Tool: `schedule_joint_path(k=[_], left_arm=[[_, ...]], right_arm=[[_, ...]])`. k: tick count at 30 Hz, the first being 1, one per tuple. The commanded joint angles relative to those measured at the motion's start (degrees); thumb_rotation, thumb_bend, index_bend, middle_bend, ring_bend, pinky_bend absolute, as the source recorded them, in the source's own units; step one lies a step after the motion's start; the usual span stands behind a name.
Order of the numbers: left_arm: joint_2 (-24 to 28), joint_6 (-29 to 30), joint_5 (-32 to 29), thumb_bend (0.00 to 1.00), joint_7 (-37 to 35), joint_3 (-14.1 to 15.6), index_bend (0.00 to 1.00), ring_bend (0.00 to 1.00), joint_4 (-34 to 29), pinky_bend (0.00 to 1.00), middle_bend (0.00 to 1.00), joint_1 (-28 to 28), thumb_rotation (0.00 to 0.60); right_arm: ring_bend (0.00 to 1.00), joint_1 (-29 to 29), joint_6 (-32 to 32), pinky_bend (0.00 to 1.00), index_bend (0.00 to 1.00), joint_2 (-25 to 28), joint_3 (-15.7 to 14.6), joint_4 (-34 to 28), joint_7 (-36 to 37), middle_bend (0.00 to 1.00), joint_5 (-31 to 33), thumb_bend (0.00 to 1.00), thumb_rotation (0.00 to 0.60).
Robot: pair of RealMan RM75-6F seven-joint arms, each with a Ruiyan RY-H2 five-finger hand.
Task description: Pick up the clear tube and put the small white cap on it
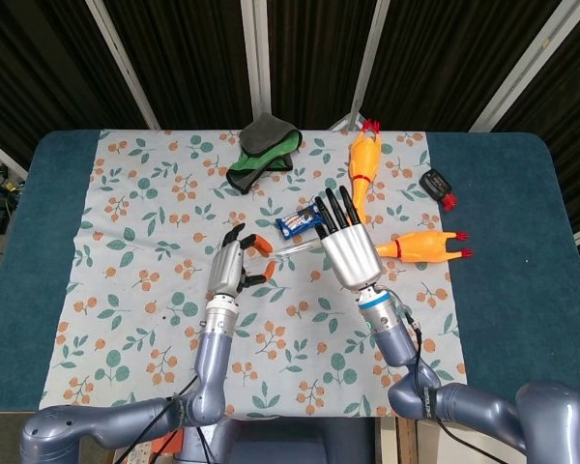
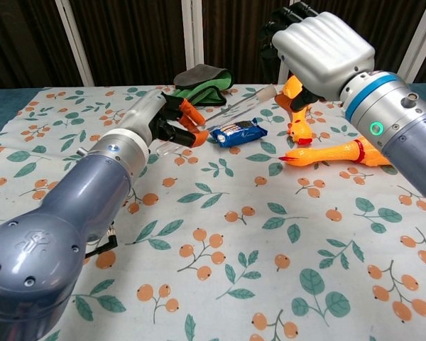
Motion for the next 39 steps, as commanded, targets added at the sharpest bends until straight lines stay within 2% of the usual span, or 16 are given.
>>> schedule_joint_path(k=[1, 5, 7, 9, 12, 14, 17, 28, 39], left_arm=[[-0.1, 0.0, 0.1, 0.72, -0.1, 0.0, 0.6, 0.07, 0.0, 0.0, 0.51, -0.1, 0.6], [-0.4, 0.0, 0.1, 0.72, -0.3, -0.3, 0.6, 0.07, 0.2, 0.0, 0.51, -0.3, 0.6], [-0.4, 0.0, 0.2, 0.72, -0.3, -0.2, 0.6, 0.07, 0.3, 0.0, 0.51, -0.4, 0.6], [-0.4, 0.0, 0.3, 0.72, -0.4, -0.2, 0.6, 0.07, 0.3, 0.0, 0.51, -0.4, 0.6], [-0.3, 0.2, 0.6, 0.73, -0.4, -0.2, 0.6, 0.07, 0.3, 0.0, 0.51, -0.3, 0.6], [-0.1, 0.3, 1.1, 0.73, -0.4, 0.0, 0.6, 0.07, 0.4, 0.0, 0.51, -0.3, 0.6], [0.2, 0.6, 2.0, 0.73, -0.9, 0.3, 0.6, 0.07, 0.4, 0.0, 0.51, -0.1, 0.6], [2.1, 1.1, 4.1, 0.73, -1.6, 2.9, 0.61, 0.07, -0.5, 0.0, 0.51, 1.9, 0.6], [5.9, -1.2, 6.0, 0.73, -3.5, 8.6, 0.61, 0.07, -1.8, 0.0, 0.51, 5.8, 0.6]], right_arm=[[0.03, 0.0, 0.0, 0.04, 0.62, 0.0, 0.0, -0.1, -0.1, 0.2, 0.0, 0.43, 0.6], [0.03, 0.0, 0.1, 0.04, 0.62, 0.0, -0.1, -0.4, -0.3, 0.2, -0.2, 0.43, 0.6], [0.03, 0.0, 0.1, 0.04, 0.57, 0.0, -0.1, -0.6, -0.4, 0.2, -0.2, 0.43, 0.6], [0.03, -0.1, 0.0, 0.04, 0.42, 0.2, -0.2, -0.7, -0.7, 0.18, -0.2, 0.43, 0.6], [0.0, -0.3, -0.5, 0.04, 0.1, 0.8, -0.5, -1.3, -1.4, 0.11, 0.0, 0.43, 0.6], [0.0, -0.5, -0.7, 0.04, 0.01, 1.2, -0.6, -1.9, -1.7, 0.06, 0.3, 0.43, 0.6], [0.0, -0.9, -0.8, 0.04, 0.0, 1.8, -0.7, -2.9, -2.2, 0.03, 0.7, 0.43, 0.6], [0.0, -3.1, 0.0, 0.04, 0.0, 4.1, -1.4, -5.4, -2.8, 0.03, 1.7, 0.43, 0.6], [0.0, -4.7, 0.3, 0.04, 0.0, 6.5, -1.1, -6.8, -3.1, 0.03, 3.2, 0.43, 0.6]])
